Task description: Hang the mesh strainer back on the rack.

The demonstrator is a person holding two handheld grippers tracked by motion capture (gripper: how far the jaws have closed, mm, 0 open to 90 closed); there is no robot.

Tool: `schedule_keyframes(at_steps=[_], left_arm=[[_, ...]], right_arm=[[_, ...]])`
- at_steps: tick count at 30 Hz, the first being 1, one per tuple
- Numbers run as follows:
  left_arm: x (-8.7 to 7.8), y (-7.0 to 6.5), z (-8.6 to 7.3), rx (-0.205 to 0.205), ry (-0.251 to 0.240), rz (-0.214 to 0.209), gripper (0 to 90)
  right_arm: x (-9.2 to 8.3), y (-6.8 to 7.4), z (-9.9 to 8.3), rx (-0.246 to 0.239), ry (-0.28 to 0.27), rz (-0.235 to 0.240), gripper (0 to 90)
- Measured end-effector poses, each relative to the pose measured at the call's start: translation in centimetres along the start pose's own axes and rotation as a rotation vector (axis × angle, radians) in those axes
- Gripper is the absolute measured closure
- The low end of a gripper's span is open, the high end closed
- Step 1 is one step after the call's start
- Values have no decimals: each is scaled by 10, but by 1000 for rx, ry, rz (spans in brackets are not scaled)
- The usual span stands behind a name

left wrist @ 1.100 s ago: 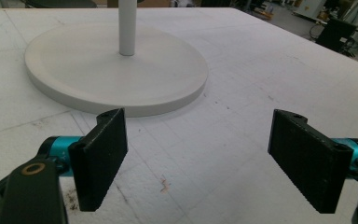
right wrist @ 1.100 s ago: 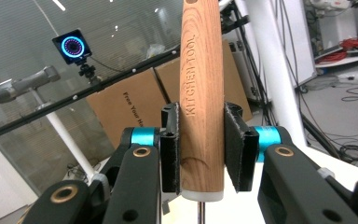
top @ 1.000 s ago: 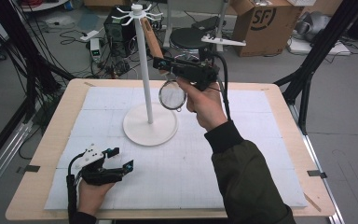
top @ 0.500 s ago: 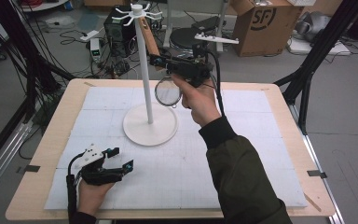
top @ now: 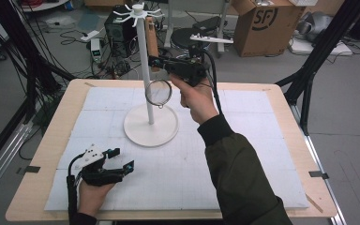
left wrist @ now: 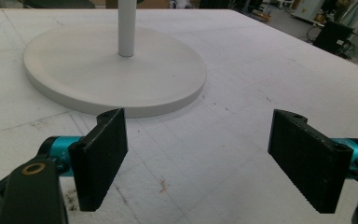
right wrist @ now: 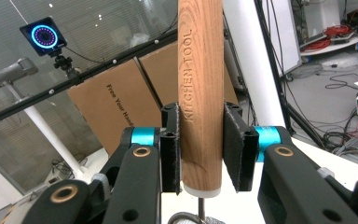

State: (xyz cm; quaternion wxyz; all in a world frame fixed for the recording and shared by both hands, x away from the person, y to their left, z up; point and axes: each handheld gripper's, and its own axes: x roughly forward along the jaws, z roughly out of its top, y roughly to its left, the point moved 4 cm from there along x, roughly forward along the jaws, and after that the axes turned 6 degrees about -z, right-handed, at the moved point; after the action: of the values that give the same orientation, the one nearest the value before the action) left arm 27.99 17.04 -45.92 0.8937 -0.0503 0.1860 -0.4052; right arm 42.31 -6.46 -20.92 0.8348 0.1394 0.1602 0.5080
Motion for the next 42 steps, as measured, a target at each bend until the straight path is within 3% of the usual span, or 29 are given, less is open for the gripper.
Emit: schedule_keyframes(at_steps=[4, 11, 12, 14, 18, 23, 30, 34, 42], left_arm=[[0, 0, 0, -1, 1, -2, 203], [-1, 1, 0, -14, -6, -8, 203], [-1, 1, 0, -10, -2, -7, 203], [-1, 1, 0, -12, -3, -10, 204], [-1, 1, 0, -16, -7, -10, 203], [-1, 1, 0, -11, -5, -13, 203], [-2, 1, 0, -9, -8, -10, 203], [-3, -2, 1, -4, -7, -12, 203], [0, -4, 2, 6, -7, -20, 202]], right_arm=[[3, 1, -2, -20, 9, -1, 704], [6, -1, -4, 2, 15, -13, 673], [7, -2, -5, 5, 16, -20, 650], [7, -4, -5, 12, 2, -44, 492], [5, -8, -3, 32, -27, -58, 404], [2, -15, -5, 51, -13, -146, 242], [-17, -30, -20, 66, -5, -182, 224], [-34, -35, -32, 47, -14, -203, 180], [-67, -37, -57, 21, -6, -191, 161]])
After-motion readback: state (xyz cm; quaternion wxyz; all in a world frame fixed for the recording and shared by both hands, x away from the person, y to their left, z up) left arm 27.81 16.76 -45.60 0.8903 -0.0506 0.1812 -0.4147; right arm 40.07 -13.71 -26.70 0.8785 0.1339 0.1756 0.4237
